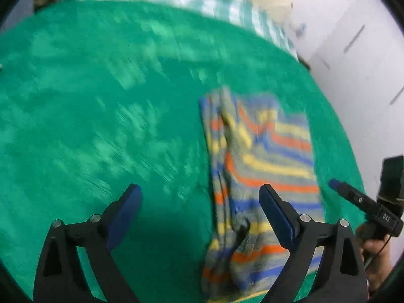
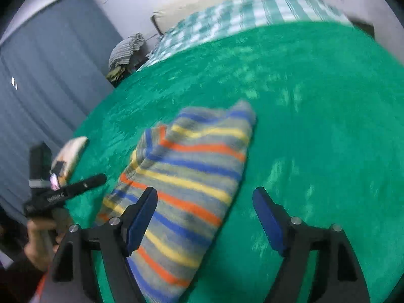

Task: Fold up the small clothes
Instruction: 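Grasp the folded sweater's end with both tools, then fold the sweater end over onto itself with both tools, release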

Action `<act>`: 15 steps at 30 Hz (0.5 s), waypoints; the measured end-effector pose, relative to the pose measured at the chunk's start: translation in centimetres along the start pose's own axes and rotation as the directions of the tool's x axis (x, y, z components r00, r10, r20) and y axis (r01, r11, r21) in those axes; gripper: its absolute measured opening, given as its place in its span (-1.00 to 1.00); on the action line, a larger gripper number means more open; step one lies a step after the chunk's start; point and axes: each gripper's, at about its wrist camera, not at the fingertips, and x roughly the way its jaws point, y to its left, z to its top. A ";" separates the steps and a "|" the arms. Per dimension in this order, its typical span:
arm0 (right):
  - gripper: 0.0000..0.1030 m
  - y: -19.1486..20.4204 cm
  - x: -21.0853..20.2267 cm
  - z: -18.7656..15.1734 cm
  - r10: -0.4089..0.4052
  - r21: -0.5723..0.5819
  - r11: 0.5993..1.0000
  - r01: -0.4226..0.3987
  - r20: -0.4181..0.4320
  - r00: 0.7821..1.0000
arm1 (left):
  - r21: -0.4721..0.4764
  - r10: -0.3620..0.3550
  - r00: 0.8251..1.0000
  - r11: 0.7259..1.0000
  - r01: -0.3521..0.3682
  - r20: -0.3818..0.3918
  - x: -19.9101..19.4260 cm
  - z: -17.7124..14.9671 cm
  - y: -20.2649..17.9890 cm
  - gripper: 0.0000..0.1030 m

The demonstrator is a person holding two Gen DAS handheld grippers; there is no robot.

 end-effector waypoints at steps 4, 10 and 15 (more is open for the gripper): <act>0.37 -0.9 5.2 -1.8 0.143 0.133 0.983 -0.130 -0.095 0.985 | 0.099 0.044 0.997 0.994 -0.038 -0.061 4.0 -0.5 -2.9 0.53; -0.49 3.4 3.8 -1.4 0.063 0.021 0.998 -0.062 -0.043 0.997 | 0.152 -0.059 0.998 0.987 0.058 0.002 -1.4 1.6 -5.7 -0.72; -0.49 7.3 -4.9 1.6 0.100 -0.100 0.991 -0.090 0.106 0.989 | 0.220 -0.162 0.975 0.967 0.126 0.152 -9.7 3.1 -9.9 -0.72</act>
